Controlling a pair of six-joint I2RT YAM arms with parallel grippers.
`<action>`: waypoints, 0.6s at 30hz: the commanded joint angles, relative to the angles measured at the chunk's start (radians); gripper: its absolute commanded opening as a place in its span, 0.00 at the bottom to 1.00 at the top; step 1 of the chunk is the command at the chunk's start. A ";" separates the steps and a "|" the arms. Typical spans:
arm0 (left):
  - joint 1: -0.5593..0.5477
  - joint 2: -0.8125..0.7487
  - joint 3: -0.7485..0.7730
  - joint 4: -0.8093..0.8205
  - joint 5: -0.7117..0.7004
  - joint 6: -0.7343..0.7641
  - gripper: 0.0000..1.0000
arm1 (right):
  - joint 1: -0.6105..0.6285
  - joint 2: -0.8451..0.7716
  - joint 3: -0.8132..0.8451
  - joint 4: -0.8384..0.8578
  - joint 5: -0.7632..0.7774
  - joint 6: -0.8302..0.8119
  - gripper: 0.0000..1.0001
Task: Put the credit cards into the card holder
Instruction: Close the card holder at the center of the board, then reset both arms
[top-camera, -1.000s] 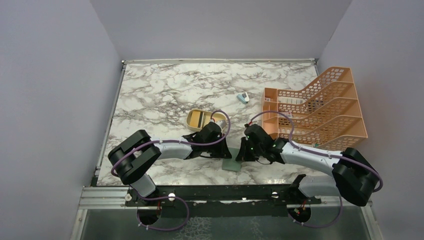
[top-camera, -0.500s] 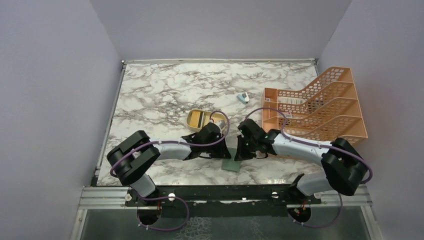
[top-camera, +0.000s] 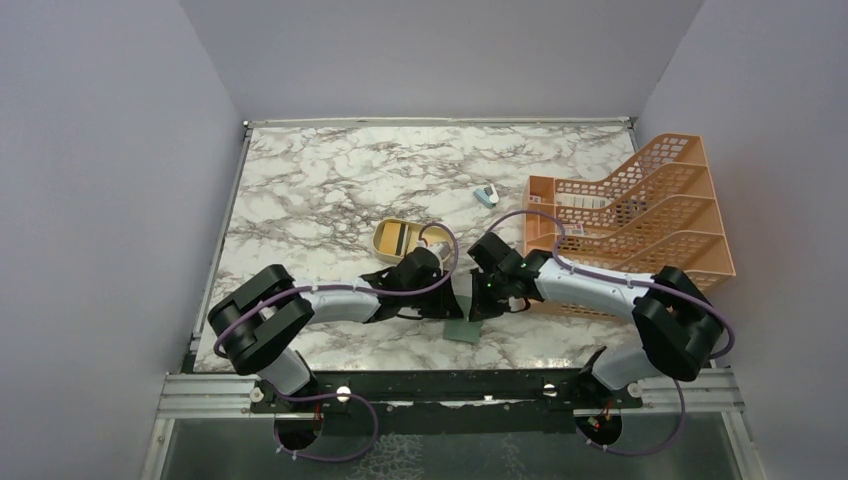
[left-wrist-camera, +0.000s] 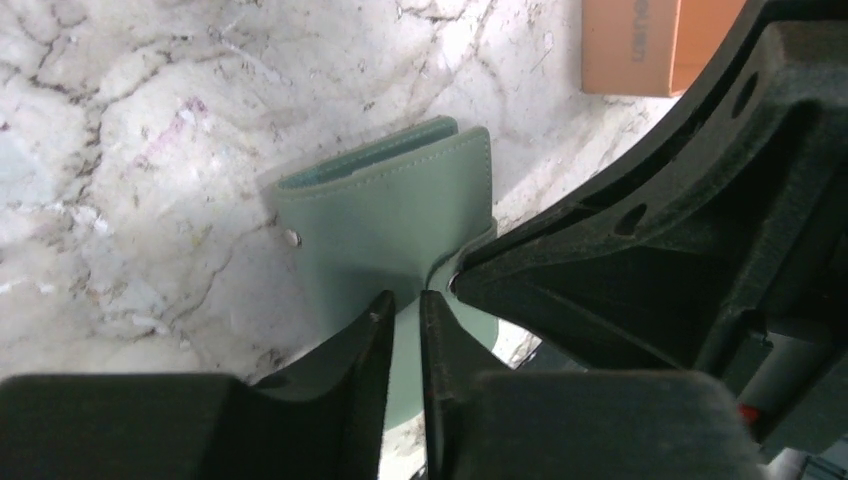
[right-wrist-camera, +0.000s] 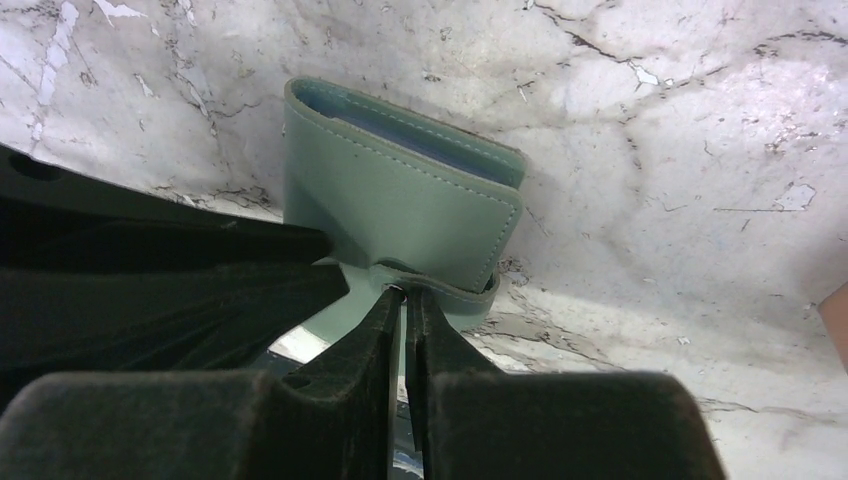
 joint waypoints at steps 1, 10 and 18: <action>-0.021 -0.094 0.058 -0.177 -0.107 0.046 0.26 | 0.016 -0.032 0.018 -0.041 0.093 -0.027 0.11; -0.018 -0.331 0.242 -0.500 -0.411 0.149 0.64 | 0.016 -0.353 0.097 -0.124 0.306 -0.063 0.29; -0.018 -0.528 0.399 -0.639 -0.565 0.272 0.99 | 0.016 -0.578 0.224 -0.164 0.406 -0.128 0.87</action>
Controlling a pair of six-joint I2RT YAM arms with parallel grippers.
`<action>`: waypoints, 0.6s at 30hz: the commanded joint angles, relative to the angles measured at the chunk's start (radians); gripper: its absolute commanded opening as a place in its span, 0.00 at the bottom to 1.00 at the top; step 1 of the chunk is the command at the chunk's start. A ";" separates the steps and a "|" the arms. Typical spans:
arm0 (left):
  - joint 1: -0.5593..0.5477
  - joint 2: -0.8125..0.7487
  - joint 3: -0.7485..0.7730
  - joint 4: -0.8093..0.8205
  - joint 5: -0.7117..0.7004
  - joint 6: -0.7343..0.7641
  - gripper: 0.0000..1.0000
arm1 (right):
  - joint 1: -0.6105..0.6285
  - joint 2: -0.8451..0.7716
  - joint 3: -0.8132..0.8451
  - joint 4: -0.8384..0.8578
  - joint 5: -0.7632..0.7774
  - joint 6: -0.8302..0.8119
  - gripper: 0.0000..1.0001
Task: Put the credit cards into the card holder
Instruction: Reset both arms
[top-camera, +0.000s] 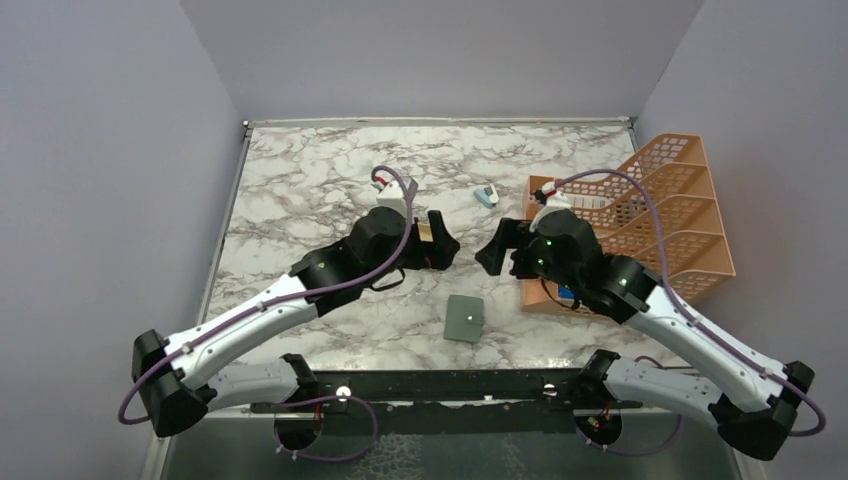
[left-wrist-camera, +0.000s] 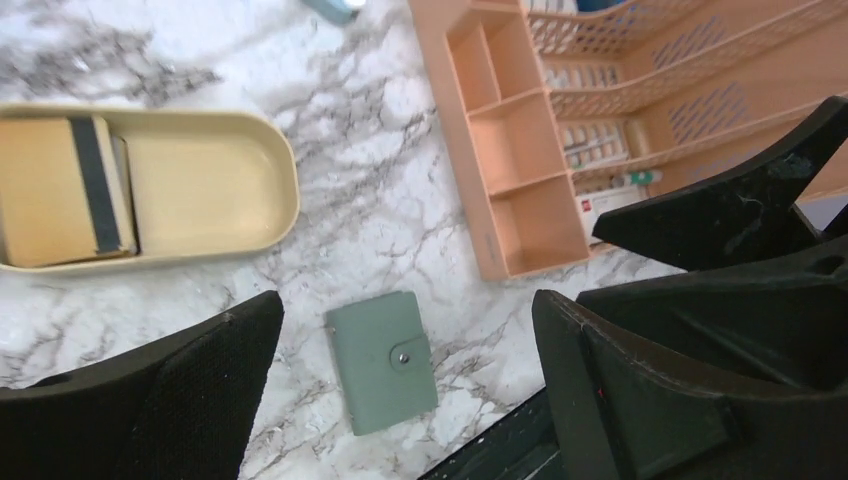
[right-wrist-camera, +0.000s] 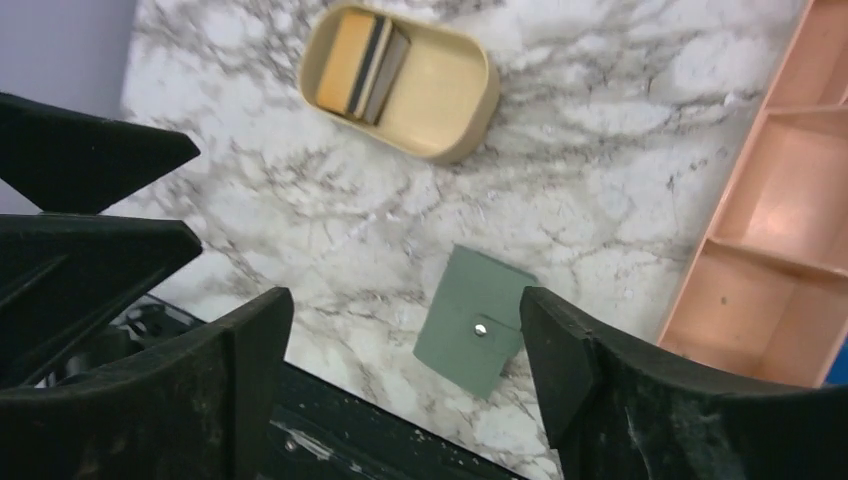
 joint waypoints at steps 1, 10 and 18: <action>-0.001 -0.113 0.076 -0.121 -0.137 0.100 0.99 | 0.005 -0.089 0.082 -0.056 0.115 -0.041 0.90; -0.002 -0.304 0.074 -0.168 -0.249 0.116 0.99 | 0.005 -0.257 0.026 0.019 0.124 -0.068 0.95; -0.001 -0.375 -0.065 -0.163 -0.288 0.040 0.99 | 0.005 -0.344 -0.130 0.139 0.099 -0.029 0.95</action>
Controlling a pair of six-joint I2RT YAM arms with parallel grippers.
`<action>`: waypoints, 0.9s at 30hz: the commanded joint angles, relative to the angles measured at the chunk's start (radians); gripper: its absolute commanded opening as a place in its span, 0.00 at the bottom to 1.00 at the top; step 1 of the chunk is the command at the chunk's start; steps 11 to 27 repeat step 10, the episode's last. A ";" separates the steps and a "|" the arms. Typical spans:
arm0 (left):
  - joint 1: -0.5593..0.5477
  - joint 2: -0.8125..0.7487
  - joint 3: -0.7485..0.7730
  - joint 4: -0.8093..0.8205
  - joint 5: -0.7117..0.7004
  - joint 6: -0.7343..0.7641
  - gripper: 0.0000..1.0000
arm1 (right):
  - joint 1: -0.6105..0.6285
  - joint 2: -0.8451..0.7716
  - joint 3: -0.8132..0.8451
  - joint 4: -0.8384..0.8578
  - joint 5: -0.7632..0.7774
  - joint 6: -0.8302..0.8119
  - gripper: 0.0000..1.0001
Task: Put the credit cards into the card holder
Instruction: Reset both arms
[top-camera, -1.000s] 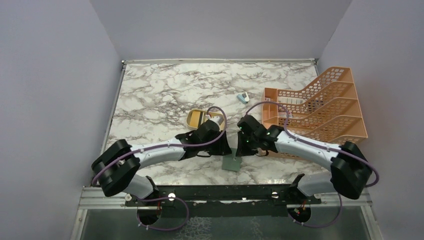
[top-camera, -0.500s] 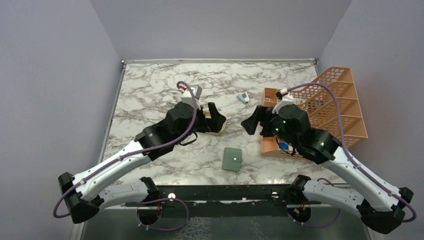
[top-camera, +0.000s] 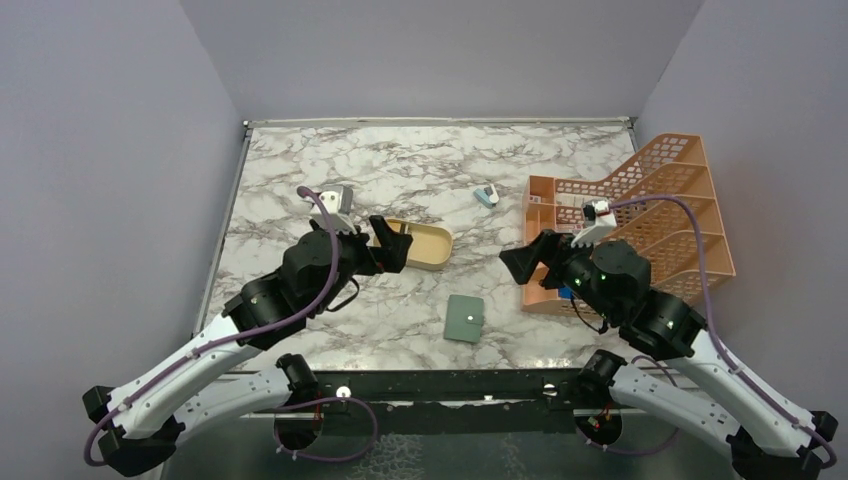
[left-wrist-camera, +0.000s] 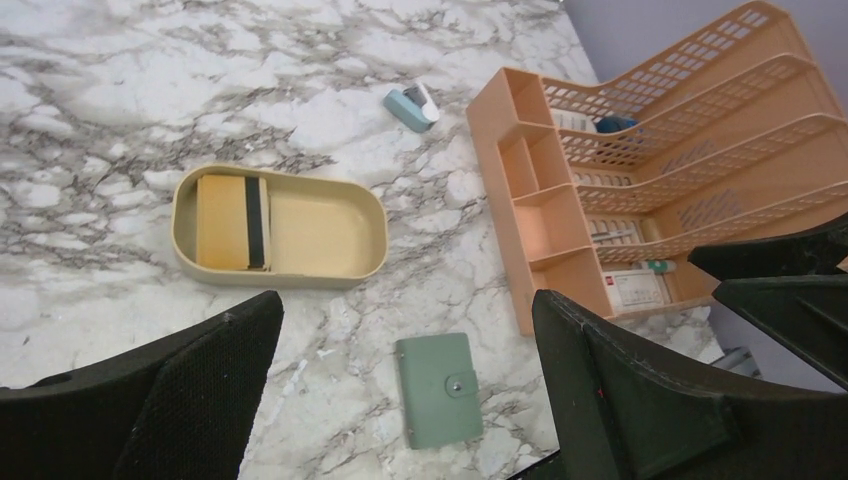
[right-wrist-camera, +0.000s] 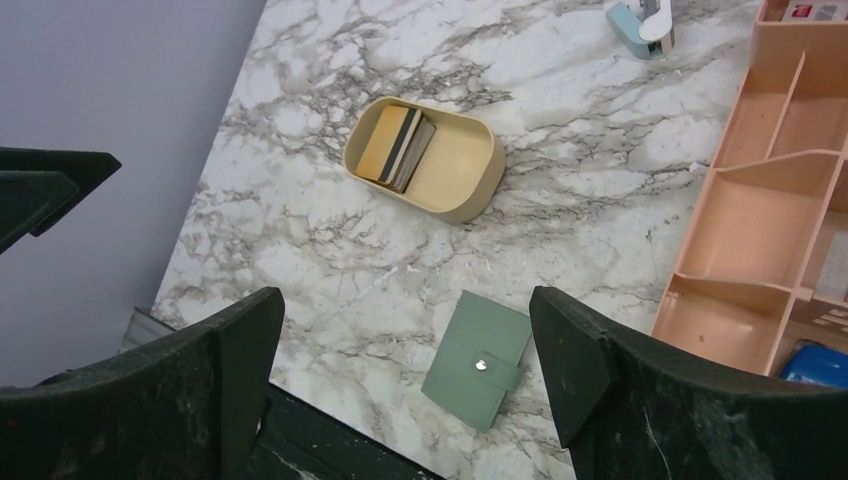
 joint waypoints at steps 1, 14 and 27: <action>-0.001 -0.013 -0.078 -0.015 -0.043 -0.048 0.99 | 0.005 -0.003 -0.053 0.077 0.002 0.024 0.95; -0.001 0.007 -0.125 0.010 -0.023 -0.055 0.99 | 0.005 0.054 -0.073 0.084 0.007 0.063 0.95; -0.001 0.007 -0.125 0.010 -0.023 -0.055 0.99 | 0.005 0.054 -0.073 0.084 0.007 0.063 0.95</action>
